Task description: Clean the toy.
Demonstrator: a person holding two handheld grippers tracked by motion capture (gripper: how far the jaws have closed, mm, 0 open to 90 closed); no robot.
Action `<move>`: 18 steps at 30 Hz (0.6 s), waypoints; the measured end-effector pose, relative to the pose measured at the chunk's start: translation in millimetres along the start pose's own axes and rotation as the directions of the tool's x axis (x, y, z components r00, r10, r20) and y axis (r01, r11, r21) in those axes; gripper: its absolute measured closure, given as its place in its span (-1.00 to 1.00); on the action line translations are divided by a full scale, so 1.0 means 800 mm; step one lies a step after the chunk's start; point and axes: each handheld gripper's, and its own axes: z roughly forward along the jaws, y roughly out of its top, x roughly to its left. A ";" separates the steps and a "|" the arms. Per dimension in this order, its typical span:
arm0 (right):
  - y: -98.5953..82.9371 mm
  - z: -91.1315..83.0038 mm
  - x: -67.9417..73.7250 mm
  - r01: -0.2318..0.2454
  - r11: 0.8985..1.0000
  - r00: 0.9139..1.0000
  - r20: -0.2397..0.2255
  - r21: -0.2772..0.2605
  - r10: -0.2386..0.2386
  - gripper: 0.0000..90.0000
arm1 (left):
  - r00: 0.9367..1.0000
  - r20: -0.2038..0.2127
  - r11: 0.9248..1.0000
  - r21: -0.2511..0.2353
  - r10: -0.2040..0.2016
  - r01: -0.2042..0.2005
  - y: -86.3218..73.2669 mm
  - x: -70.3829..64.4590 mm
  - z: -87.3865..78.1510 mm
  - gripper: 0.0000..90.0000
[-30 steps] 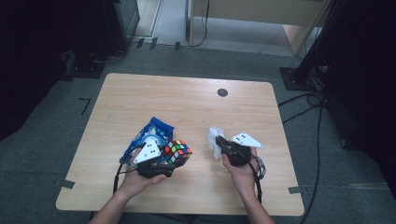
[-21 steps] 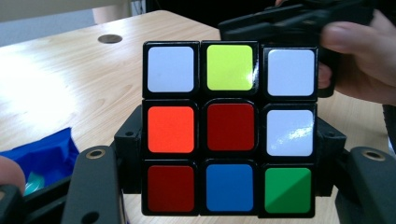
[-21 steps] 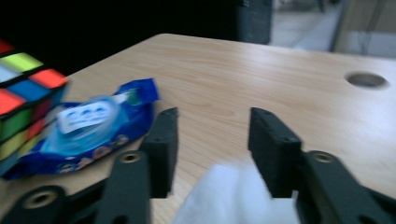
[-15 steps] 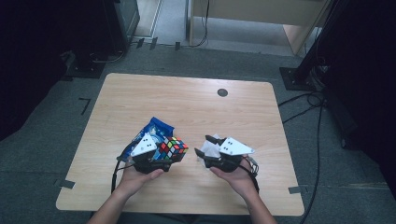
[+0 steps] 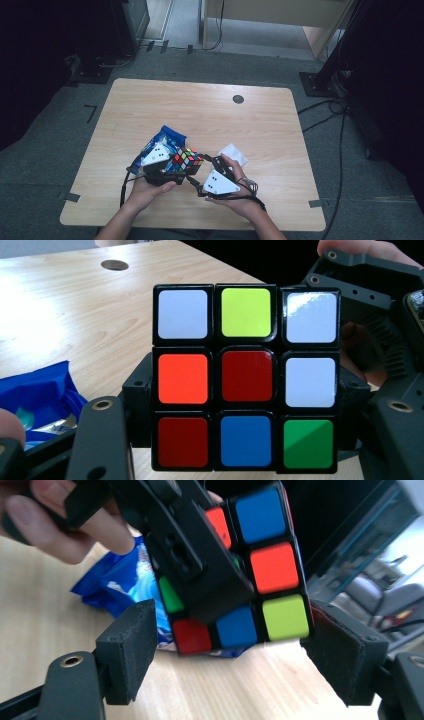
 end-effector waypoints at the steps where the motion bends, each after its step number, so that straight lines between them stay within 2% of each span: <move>1: 0.000 0.001 0.001 0.005 1.000 1.000 0.018 0.003 -0.005 -0.38 | 1.000 0.000 1.000 -0.002 -0.003 0.003 0.000 0.000 0.000 -0.25; 4: 0.002 0.000 0.003 0.009 1.000 0.999 0.035 0.014 -0.009 -0.36 | 1.000 0.010 1.000 -0.008 -0.017 0.017 0.000 0.002 0.000 -0.25; 7: 0.004 0.000 0.005 -0.008 1.000 0.999 0.049 0.026 0.007 -0.33 | 1.000 0.010 1.000 -0.013 -0.026 0.026 0.000 0.002 0.000 -0.25; 11: 0.006 0.001 0.009 -0.080 0.996 0.995 0.065 0.034 0.078 -0.30 | 0.999 0.003 0.999 -0.029 -0.038 0.038 0.001 0.002 -0.002 -0.25; 13: 0.008 0.003 0.012 -0.169 0.985 0.984 0.068 0.029 0.167 -0.28 | 0.999 -0.003 0.998 -0.039 -0.044 0.043 0.002 0.003 -0.003 -0.25; 15: 0.008 0.006 0.013 -0.266 0.964 0.962 0.069 0.011 0.265 -0.27 | 0.998 -0.012 0.997 -0.047 -0.053 0.053 0.002 0.004 -0.003 -0.25; 16: 0.009 0.008 0.015 -0.316 0.949 0.946 0.074 0.006 0.315 -0.27 | 0.998 -0.009 0.997 -0.046 -0.060 0.060 0.003 0.005 -0.004 -0.25; 18: 0.011 0.009 0.019 -0.356 0.934 0.930 0.089 -0.005 0.355 -0.27 | 0.997 0.005 0.996 -0.049 -0.079 0.079 0.003 0.007 -0.005 -0.25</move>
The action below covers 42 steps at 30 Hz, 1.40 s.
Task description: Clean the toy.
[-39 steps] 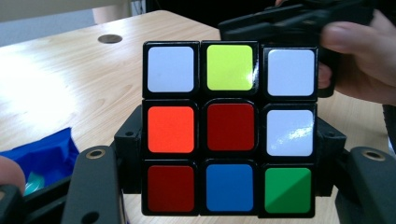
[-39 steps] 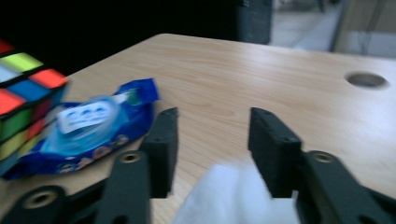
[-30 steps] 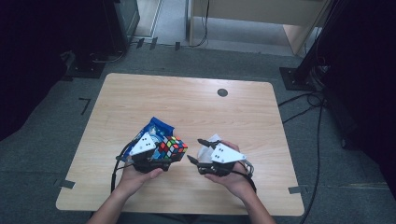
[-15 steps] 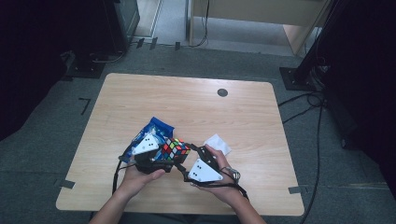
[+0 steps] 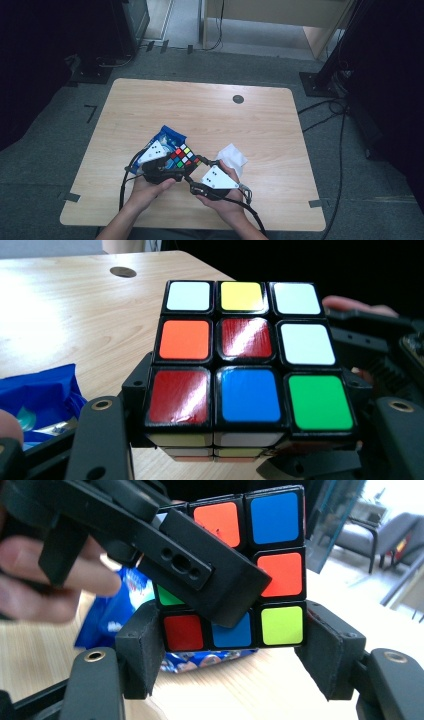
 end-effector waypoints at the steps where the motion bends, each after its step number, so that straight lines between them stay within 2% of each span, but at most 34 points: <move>1: 0.000 0.000 0.003 -0.009 1.000 1.000 0.012 -0.005 0.009 -0.27 | 1.000 0.004 1.000 -0.003 -0.005 0.005 0.000 0.001 -0.001 -0.25; 3: 0.000 0.001 0.007 -0.006 1.000 1.000 0.028 -0.021 0.007 -0.27 | 1.000 -0.015 1.000 -0.006 0.019 -0.019 0.001 -0.001 -0.004 -0.25; 5: -0.002 0.004 0.005 0.032 0.999 0.999 0.008 -0.029 -0.032 -0.27 | 1.000 -0.020 1.000 0.004 0.024 -0.024 0.001 -0.001 -0.004 -0.25; 6: -0.004 0.004 0.003 0.059 0.998 0.998 -0.003 -0.029 -0.059 -0.26 | 1.000 -0.005 1.000 0.003 0.013 -0.012 0.001 0.001 -0.004 -0.25; 7: -0.006 0.003 0.003 0.105 0.994 0.994 0.000 -0.026 -0.105 -0.27 | 1.000 0.006 1.000 0.006 0.004 -0.004 0.001 0.003 -0.004 -0.25; 8: -0.007 0.003 0.004 0.168 0.986 0.986 0.012 -0.008 -0.168 -0.27 | 1.000 0.010 1.000 0.009 0.002 -0.002 0.001 0.003 -0.004 -0.25; 9: -0.009 0.003 0.004 0.238 0.971 0.971 0.020 0.012 -0.238 -0.26 | 1.000 0.012 1.000 0.010 0.006 -0.006 0.001 0.003 -0.004 -0.25; 11: -0.014 0.000 0.004 0.344 0.938 0.938 0.042 0.041 -0.345 -0.16 | 1.000 0.019 1.000 0.008 0.006 -0.006 0.001 0.003 -0.005 -0.25; 12: -0.015 -0.001 0.002 0.356 0.933 0.933 0.044 0.044 -0.358 -0.09 | 1.000 0.023 1.000 0.010 0.005 -0.005 0.001 0.003 -0.005 -0.25; 15: -0.012 -0.006 -0.003 0.319 0.947 0.946 0.058 0.023 -0.320 0.19 | 1.000 0.029 1.000 0.007 0.005 -0.005 0.001 0.002 -0.003 -0.25; 17: -0.009 -0.007 -0.004 0.289 0.957 0.955 0.051 0.031 -0.291 0.20 | 0.999 0.035 1.000 0.003 0.009 -0.009 0.001 0.001 -0.003 -0.25; 19: -0.008 -0.009 -0.003 0.241 0.970 0.969 0.039 0.035 -0.242 0.21 | 0.999 0.037 1.000 0.000 0.012 -0.012 0.001 0.000 -0.004 -0.25; 21: -0.006 -0.009 -0.001 0.169 0.984 0.985 0.024 0.050 -0.171 0.23 | 0.999 0.043 1.000 -0.003 0.010 -0.010 0.000 -0.001 -0.003 -0.25; 23: -0.005 -0.008 0.000 0.092 0.994 0.996 0.009 0.056 -0.092 0.23 | 0.998 0.056 1.000 -0.010 0.009 -0.009 0.000 -0.002 -0.002 -0.25; 24: -0.004 -0.008 0.000 0.042 0.998 0.999 -0.003 0.056 -0.042 0.32 | 0.998 0.066 1.000 -0.013 0.012 -0.011 0.000 -0.003 -0.002 -0.25; 25: -0.004 -0.008 -0.001 -0.009 0.998 1.000 -0.014 0.059 0.010 0.34 | 0.998 0.067 1.000 -0.016 0.015 -0.014 0.000 -0.004 -0.002 -0.25; 27: -0.003 -0.008 -0.001 -0.118 0.991 0.992 -0.035 0.060 0.121 0.34 | 0.998 0.057 1.000 -0.022 0.016 -0.015 0.000 -0.005 -0.003 -0.25; 28: -0.003 -0.007 -0.001 -0.136 0.989 0.989 -0.042 0.062 0.138 0.33 | 0.998 0.049 0.999 -0.023 0.026 -0.025 0.000 -0.006 -0.004 -0.25; 30: -0.003 -0.006 -0.002 -0.110 0.992 0.992 -0.062 0.056 0.113 0.22 | 0.999 0.026 0.999 -0.018 0.040 -0.040 0.000 -0.006 -0.005 -0.25; 32: -0.003 -0.005 -0.008 -0.096 0.994 0.989 -0.103 0.061 0.102 0.06 | 0.999 0.017 0.999 -0.013 0.038 -0.038 0.000 -0.002 -0.006 -0.25; 35: -0.007 -0.010 -0.028 -0.089 0.992 0.990 -0.103 0.094 0.098 -0.01 | 1.000 0.002 1.000 -0.016 0.017 -0.017 0.001 0.004 -0.010 -0.25; 37: -0.012 -0.016 -0.049 -0.096 0.988 0.993 -0.063 0.120 0.104 -0.04 | 1.000 -0.001 1.000 -0.018 0.011 -0.011 0.001 0.008 -0.012 -0.25; 39: -0.019 -0.022 -0.073 -0.094 0.983 0.996 0.007 0.156 0.094 -0.06 | 1.000 -0.004 1.000 -0.015 0.007 -0.007 0.001 0.010 -0.013 -0.25; 42: -0.034 -0.026 -0.106 -0.143 0.966 0.988 0.082 0.215 0.128 -0.08 | 1.000 -0.004 1.000 -0.007 0.013 -0.013 0.001 0.010 -0.010 -0.25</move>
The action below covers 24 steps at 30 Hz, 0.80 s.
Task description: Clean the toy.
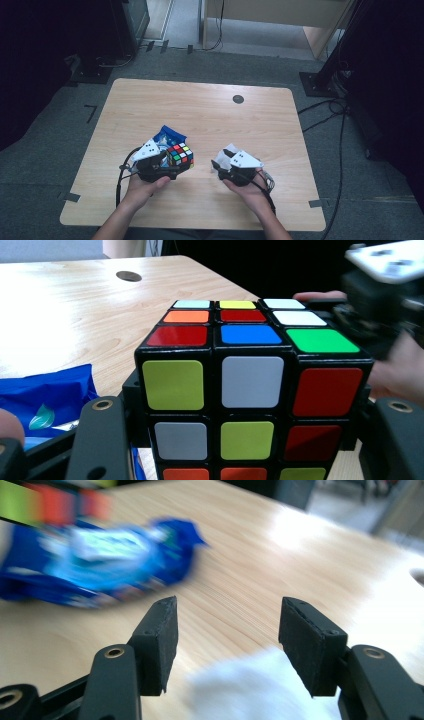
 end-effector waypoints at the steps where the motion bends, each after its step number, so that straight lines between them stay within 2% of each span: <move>1: -0.004 0.002 -0.009 -0.018 0.999 1.000 0.020 0.026 0.018 -0.08 | 1.000 0.001 1.000 0.004 0.005 -0.005 0.000 0.000 0.001 -0.25; 4: -0.016 0.011 -0.025 -0.057 0.993 0.997 0.050 0.100 0.052 -0.09 | 1.000 -0.001 1.000 0.019 0.014 -0.014 -0.002 -0.002 0.005 -0.25; 7: -0.027 0.024 -0.029 -0.044 0.985 0.998 0.044 0.170 0.037 -0.15 | 1.000 -0.001 0.999 0.029 0.021 -0.021 -0.004 -0.003 0.007 -0.25; 10: -0.035 0.034 -0.030 -0.044 0.971 0.998 0.047 0.235 0.033 -0.15 | 1.000 0.000 0.999 0.034 0.029 -0.029 -0.005 -0.004 0.008 -0.25; 13: -0.035 0.035 -0.032 -0.076 0.968 0.996 0.063 0.240 0.062 -0.04 | 0.999 0.001 0.999 0.037 0.033 -0.033 -0.005 -0.006 0.009 -0.25; 20: -0.036 0.030 -0.038 -0.114 0.967 0.991 0.089 0.227 0.096 0.72 | 0.999 0.004 0.998 0.042 0.043 -0.043 -0.006 -0.008 0.011 -0.25; 21: -0.035 0.029 -0.038 -0.125 0.964 0.990 0.093 0.235 0.106 0.82 | 0.999 0.003 0.998 0.043 0.047 -0.047 -0.006 -0.008 0.011 -0.25; 23: -0.032 0.027 -0.036 -0.141 0.956 0.988 0.101 0.257 0.119 0.89 | 0.999 0.001 0.997 0.048 0.053 -0.053 -0.006 -0.008 0.012 -0.25; 24: -0.029 0.025 -0.035 -0.144 0.958 0.988 0.099 0.250 0.122 0.91 | 0.999 -0.001 0.997 0.048 0.054 -0.054 -0.007 -0.009 0.012 -0.25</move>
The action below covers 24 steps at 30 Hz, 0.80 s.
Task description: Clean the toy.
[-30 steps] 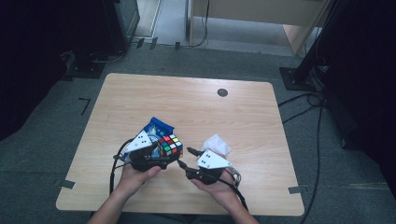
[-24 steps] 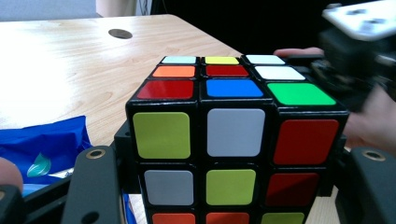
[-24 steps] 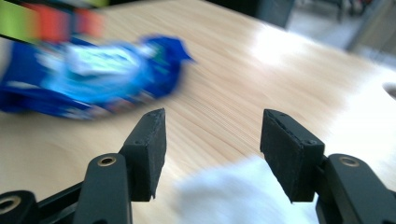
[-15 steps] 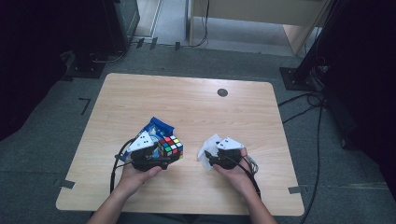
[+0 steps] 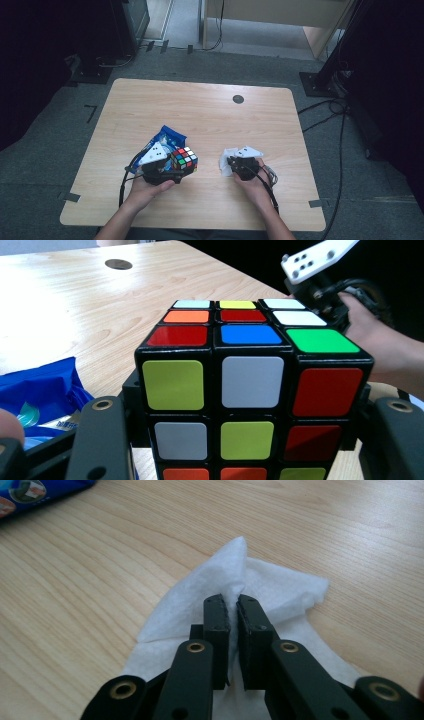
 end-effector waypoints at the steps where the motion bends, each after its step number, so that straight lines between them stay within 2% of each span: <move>1: 0.003 -0.004 0.002 -0.004 1.000 1.000 -0.017 -0.022 0.004 0.91 | 1.000 0.001 1.000 0.003 0.000 0.000 0.000 0.000 0.001 -0.25; 2: 0.007 -0.010 0.006 -0.022 0.998 0.999 -0.040 -0.052 0.019 0.92 | 1.000 0.001 1.000 0.004 0.002 -0.002 -0.001 0.000 0.001 -0.25; 4: 0.018 -0.026 0.016 -0.028 0.992 0.997 -0.069 -0.125 0.019 0.92 | 1.000 0.001 1.000 0.011 0.010 -0.010 -0.002 -0.001 0.003 -0.25; 8: 0.043 -0.065 0.045 -0.040 0.964 0.990 -0.142 -0.263 0.002 0.93 | 0.999 0.005 0.999 0.025 0.035 -0.036 -0.004 -0.007 0.009 -0.25; 12: 0.063 -0.100 0.081 -0.015 0.930 0.975 -0.211 -0.367 -0.068 0.93 | 0.998 0.013 0.997 0.045 0.069 -0.070 -0.007 -0.016 0.017 -0.25; 14: 0.070 -0.109 0.097 0.001 0.919 0.962 -0.251 -0.393 -0.108 0.93 | 0.996 0.017 0.995 0.053 0.085 -0.086 -0.008 -0.021 0.021 -0.25; 17: 0.075 -0.112 0.118 0.010 0.919 0.937 -0.317 -0.393 -0.146 0.93 | 0.993 0.023 0.992 0.064 0.112 -0.113 -0.010 -0.030 0.026 -0.25; 19: 0.075 -0.109 0.129 0.033 0.923 0.926 -0.336 -0.383 -0.172 0.93 | 0.991 0.026 0.989 0.069 0.128 -0.130 -0.011 -0.035 0.028 -0.25; 20: 0.074 -0.106 0.132 0.047 0.924 0.923 -0.338 -0.379 -0.185 0.92 | 0.991 0.027 0.988 0.068 0.134 -0.135 -0.011 -0.037 0.028 -0.25; 22: 0.071 -0.099 0.134 0.062 0.931 0.928 -0.322 -0.359 -0.186 0.93 | 0.989 0.033 0.988 0.061 0.143 -0.145 -0.011 -0.039 0.027 -0.25; 24: 0.068 -0.092 0.128 0.031 0.937 0.930 -0.333 -0.349 -0.154 0.92 | 0.989 0.025 0.987 0.062 0.149 -0.150 -0.010 -0.039 0.027 -0.25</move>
